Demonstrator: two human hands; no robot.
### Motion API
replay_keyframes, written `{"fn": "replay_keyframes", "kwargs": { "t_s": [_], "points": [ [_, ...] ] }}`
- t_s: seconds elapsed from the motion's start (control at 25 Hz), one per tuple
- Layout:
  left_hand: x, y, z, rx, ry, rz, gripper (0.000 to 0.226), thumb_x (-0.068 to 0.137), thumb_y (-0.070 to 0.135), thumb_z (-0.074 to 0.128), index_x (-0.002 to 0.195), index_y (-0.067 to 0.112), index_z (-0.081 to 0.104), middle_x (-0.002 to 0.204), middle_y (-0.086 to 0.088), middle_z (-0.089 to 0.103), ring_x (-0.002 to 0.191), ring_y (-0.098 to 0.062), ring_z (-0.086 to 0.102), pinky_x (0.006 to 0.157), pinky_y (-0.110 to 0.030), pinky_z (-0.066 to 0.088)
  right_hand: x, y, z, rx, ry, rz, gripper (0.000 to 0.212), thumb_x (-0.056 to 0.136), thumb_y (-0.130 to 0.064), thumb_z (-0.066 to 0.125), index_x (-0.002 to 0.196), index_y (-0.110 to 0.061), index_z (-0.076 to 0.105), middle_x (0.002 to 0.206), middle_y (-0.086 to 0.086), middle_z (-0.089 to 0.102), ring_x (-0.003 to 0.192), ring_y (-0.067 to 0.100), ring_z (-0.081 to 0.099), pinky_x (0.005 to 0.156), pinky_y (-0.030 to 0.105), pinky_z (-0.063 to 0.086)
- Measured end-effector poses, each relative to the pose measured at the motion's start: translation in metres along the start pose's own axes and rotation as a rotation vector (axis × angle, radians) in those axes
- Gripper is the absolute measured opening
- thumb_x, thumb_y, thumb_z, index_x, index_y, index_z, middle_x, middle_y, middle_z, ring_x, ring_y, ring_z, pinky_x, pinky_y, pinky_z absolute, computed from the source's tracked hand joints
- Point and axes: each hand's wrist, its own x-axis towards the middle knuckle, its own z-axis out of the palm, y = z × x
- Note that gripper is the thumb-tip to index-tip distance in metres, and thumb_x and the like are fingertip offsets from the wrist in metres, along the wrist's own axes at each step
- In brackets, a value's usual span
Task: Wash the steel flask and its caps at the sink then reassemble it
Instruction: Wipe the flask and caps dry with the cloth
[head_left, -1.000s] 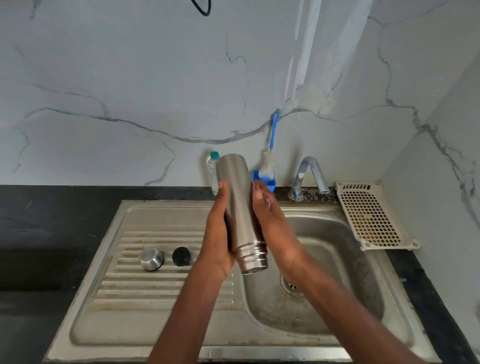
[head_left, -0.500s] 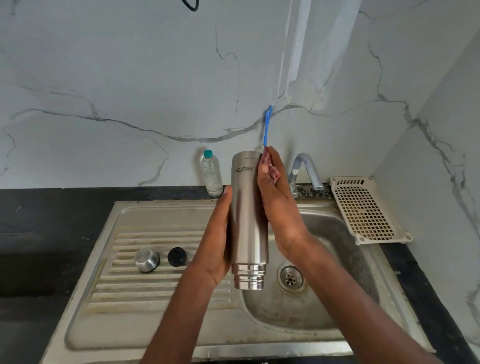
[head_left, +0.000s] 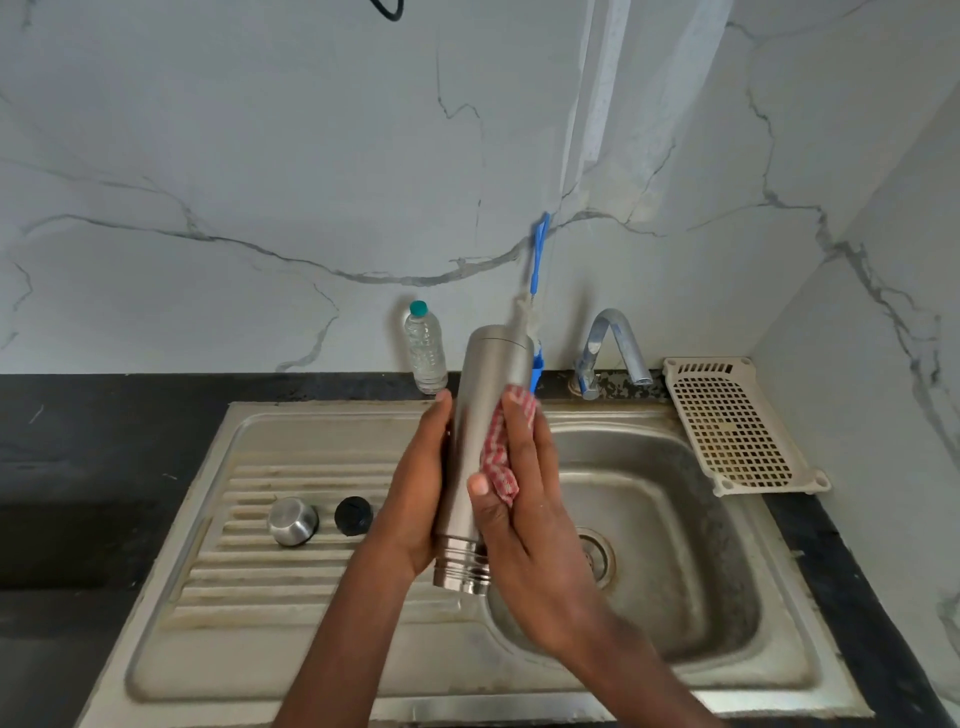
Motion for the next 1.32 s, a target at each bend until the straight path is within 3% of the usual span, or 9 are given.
{"fn": "replay_keyframes", "kwargs": {
  "t_s": [0.16,0.24,0.36,0.56,0.68,0.76,0.96,1.2,1.32],
  "points": [
    [-0.012,-0.008,0.003,0.133,-0.186,0.011,0.068,0.100,0.067,0.046,0.146,0.018,0.055,0.127,-0.021,0.071,0.109,-0.036,0.073,0.087,-0.046,0.063,0.051,-0.004,-0.018,-0.248,0.167,-0.093,0.062,0.106,-0.061,0.033,0.163,-0.044,0.017,0.173,-0.013,-0.003,0.159,0.007,-0.001,0.127,0.040,0.014],
    [-0.013,-0.010,-0.011,0.154,-0.266,-0.003,0.086,0.081,0.071,0.074,0.146,0.018,0.052,0.115,-0.034,0.066,0.088,-0.039,0.073,0.073,-0.047,0.062,0.085,-0.003,-0.040,-0.173,0.147,-0.032,0.053,0.105,-0.060,0.039,0.155,-0.042,0.041,0.165,-0.006,0.033,0.149,0.010,0.033,0.124,0.041,0.029],
    [-0.016,0.002,-0.024,0.354,-0.274,0.035,0.071,0.078,0.041,0.091,0.141,0.031,0.060,0.114,-0.015,0.072,0.091,-0.032,0.074,0.068,-0.042,0.062,0.117,-0.009,-0.075,-0.044,-0.196,0.045,0.035,0.106,-0.051,0.050,0.111,-0.030,0.077,0.116,-0.009,0.076,0.112,0.011,0.070,0.109,0.050,0.049],
    [-0.005,0.004,-0.022,0.694,-0.063,0.294,0.059,0.073,0.035,0.095,0.125,0.030,0.067,0.104,0.007,0.076,0.092,-0.014,0.074,0.076,-0.033,0.059,0.118,-0.009,-0.078,-0.334,-0.270,-0.436,0.028,0.106,-0.044,0.055,0.113,-0.025,0.073,0.115,-0.007,0.072,0.111,0.015,0.069,0.095,0.048,0.054],
    [-0.001,0.006,-0.025,1.050,0.156,0.499,0.077,0.067,0.061,0.090,0.135,0.044,0.057,0.106,0.021,0.071,0.092,-0.004,0.070,0.077,-0.029,0.058,0.128,-0.011,-0.069,0.017,-0.157,0.062,0.042,0.105,-0.059,0.045,0.105,-0.032,0.077,0.114,-0.010,0.076,0.113,0.013,0.068,0.108,0.051,0.048],
    [0.001,0.009,-0.023,1.218,0.242,0.533,0.083,0.066,0.070,0.085,0.138,0.049,0.050,0.104,0.025,0.069,0.089,0.000,0.067,0.077,-0.028,0.057,0.121,-0.007,-0.066,-0.001,-0.080,0.138,0.048,0.102,-0.067,0.042,0.108,-0.036,0.078,0.115,-0.016,0.075,0.114,0.008,0.067,0.110,0.047,0.048],
    [-0.001,0.021,-0.028,0.852,0.027,0.378,0.066,0.071,0.039,0.098,0.129,0.038,0.066,0.105,0.014,0.075,0.094,-0.009,0.073,0.081,-0.038,0.062,0.088,0.012,-0.070,0.071,-0.125,-0.431,0.042,0.108,-0.014,0.052,0.148,-0.003,0.051,0.154,0.005,0.053,0.148,0.019,0.045,0.122,0.046,0.036],
    [-0.007,0.012,-0.020,0.309,-0.155,0.131,0.055,0.074,0.034,0.089,0.123,0.016,0.070,0.107,-0.028,0.071,0.087,-0.040,0.071,0.073,-0.049,0.061,0.080,-0.004,-0.086,0.229,-0.158,-0.464,0.042,0.104,-0.008,0.045,0.141,0.010,0.052,0.149,0.020,0.056,0.141,0.026,0.053,0.119,0.047,0.039],
    [-0.007,0.025,-0.013,0.607,-0.174,0.227,0.055,0.074,0.029,0.096,0.122,0.024,0.071,0.105,-0.006,0.077,0.091,-0.025,0.075,0.076,-0.039,0.062,0.099,-0.027,-0.090,-0.095,-0.161,-0.337,0.031,0.108,-0.029,0.053,0.124,-0.013,0.074,0.127,-0.001,0.074,0.127,0.017,0.064,0.112,0.047,0.047]
  ]
}}
